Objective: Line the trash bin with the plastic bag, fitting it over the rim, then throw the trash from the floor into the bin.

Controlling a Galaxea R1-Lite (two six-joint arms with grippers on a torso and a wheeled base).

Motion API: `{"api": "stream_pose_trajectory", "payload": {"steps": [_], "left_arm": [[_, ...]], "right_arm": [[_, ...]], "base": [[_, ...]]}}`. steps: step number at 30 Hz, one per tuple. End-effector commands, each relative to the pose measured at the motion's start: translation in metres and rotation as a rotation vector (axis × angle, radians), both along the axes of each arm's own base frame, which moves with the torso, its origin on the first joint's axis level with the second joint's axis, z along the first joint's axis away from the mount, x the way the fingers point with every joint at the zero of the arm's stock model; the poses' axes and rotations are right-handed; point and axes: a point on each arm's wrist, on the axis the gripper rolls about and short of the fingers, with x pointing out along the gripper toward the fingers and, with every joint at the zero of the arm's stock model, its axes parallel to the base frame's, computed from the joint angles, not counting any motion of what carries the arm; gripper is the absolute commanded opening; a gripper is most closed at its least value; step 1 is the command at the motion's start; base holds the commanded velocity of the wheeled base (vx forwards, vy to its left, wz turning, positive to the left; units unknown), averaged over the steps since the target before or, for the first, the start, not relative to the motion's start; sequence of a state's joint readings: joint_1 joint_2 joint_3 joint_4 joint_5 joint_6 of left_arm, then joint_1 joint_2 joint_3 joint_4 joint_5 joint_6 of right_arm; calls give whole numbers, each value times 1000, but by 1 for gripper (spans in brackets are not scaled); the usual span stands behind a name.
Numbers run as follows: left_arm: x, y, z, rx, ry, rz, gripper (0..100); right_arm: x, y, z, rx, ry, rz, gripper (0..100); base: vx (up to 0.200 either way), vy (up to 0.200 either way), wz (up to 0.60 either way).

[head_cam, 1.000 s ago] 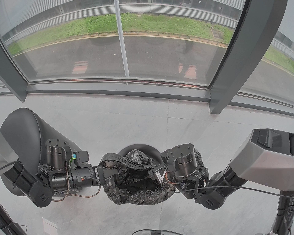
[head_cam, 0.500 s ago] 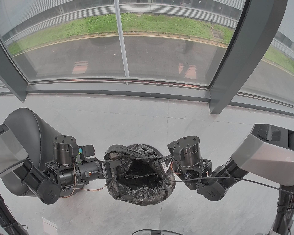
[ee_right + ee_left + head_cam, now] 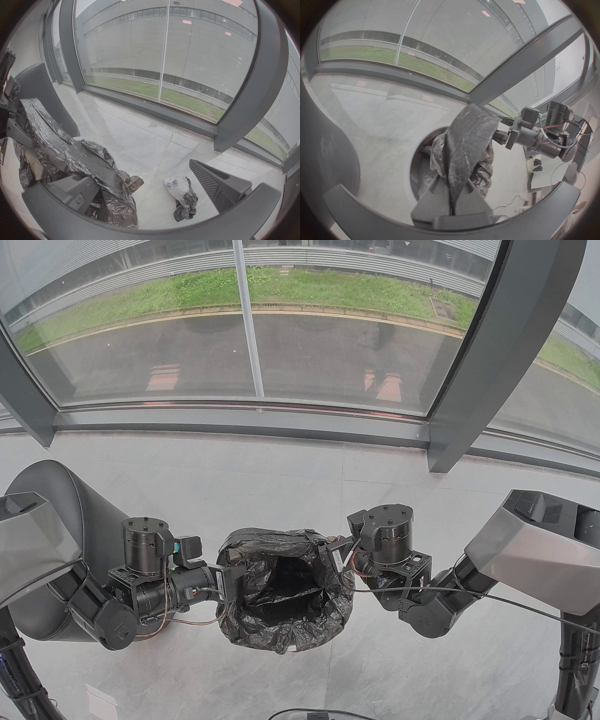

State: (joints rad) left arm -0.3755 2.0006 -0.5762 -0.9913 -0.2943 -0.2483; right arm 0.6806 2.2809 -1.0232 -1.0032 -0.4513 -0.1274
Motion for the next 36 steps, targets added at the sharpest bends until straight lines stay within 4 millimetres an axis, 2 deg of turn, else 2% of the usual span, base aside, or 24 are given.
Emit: {"api": "stream_pose_trajectory", "payload": {"steps": [1,9,22,31,36], "left_arm": [[9,-1,-10,22,11,27,0],[15,2,-9,18,-4,48,0],[32,37,-7,-2,-68,160,0],[40,37,-18,-10,-93,166,0],[38,37,-23,-4,-75,166,0]], "right_arm": [[7,0,-7,-3,4,-9,100],[16,-3,-10,2,0,-19,100],[23,1,-16,4,-4,-25,100],[26,2,-15,8,-16,-32,100],[27,3,-16,8,-16,-32,100]], "base": [[0,0,0],[0,0,0],[0,0,0],[0,0,0],[0,0,0]]}}
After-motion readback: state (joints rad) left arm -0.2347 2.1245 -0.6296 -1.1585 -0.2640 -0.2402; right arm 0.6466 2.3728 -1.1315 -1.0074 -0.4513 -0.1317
